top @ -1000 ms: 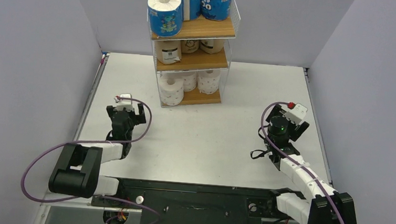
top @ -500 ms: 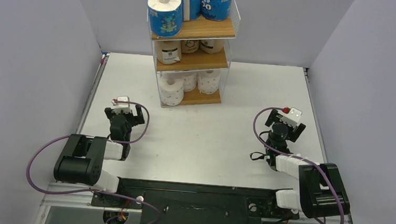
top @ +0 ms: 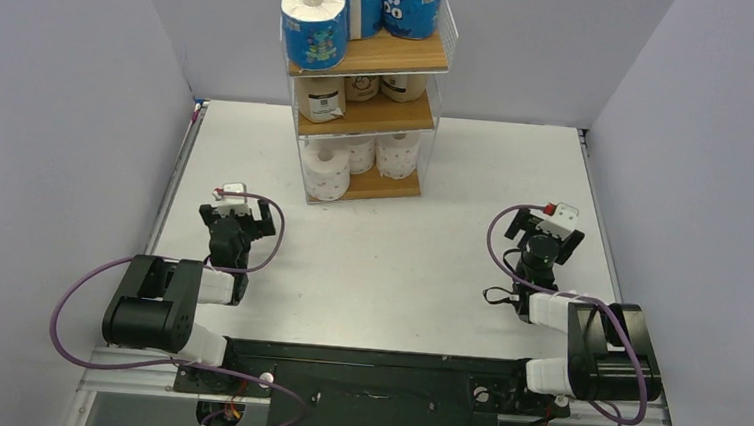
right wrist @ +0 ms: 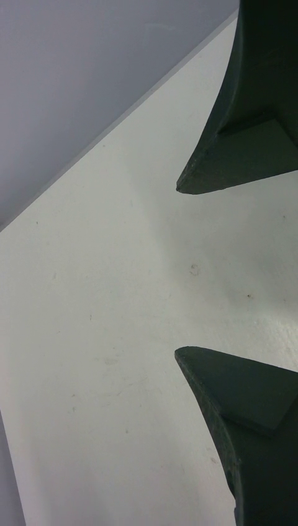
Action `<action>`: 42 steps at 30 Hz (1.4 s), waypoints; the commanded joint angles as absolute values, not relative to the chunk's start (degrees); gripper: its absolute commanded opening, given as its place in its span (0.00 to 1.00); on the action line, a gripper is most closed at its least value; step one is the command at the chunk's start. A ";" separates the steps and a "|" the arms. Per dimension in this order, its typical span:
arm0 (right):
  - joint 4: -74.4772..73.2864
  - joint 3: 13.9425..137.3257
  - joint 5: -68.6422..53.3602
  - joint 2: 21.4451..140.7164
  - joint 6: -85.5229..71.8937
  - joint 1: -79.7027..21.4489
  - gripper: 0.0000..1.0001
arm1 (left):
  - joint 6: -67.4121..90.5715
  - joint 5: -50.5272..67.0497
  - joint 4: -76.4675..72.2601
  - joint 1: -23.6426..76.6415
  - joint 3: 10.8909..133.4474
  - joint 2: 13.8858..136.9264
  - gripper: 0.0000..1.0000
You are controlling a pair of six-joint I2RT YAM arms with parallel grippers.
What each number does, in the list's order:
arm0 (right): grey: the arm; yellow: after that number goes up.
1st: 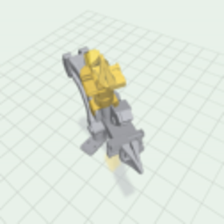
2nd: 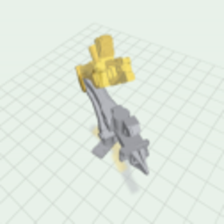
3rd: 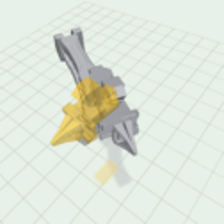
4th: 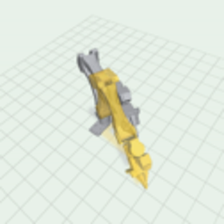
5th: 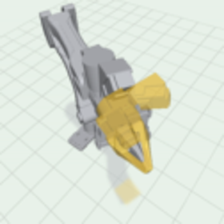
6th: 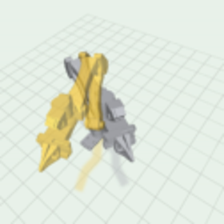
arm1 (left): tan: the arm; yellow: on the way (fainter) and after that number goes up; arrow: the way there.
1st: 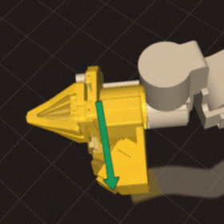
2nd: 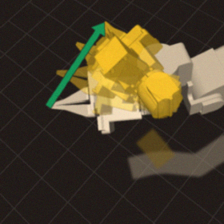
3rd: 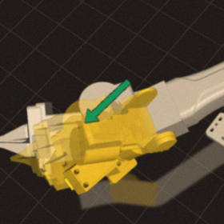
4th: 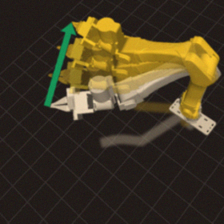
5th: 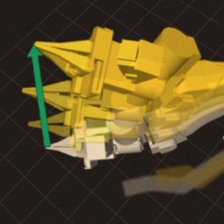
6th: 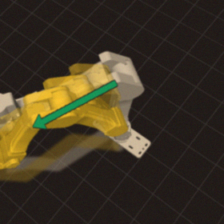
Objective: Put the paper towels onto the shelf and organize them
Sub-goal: Reset both arms
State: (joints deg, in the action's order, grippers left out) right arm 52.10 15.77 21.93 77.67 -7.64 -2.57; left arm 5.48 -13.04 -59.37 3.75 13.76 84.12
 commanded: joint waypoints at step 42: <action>57.74 15.37 14.31 78.33 -7.21 -0.53 0.89 | 5.27 -10.90 -62.14 3.08 14.90 84.00 0.96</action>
State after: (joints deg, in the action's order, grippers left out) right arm 54.17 15.09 15.49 78.72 -6.87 -0.69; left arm 5.32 -11.70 -59.35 3.57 13.89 84.29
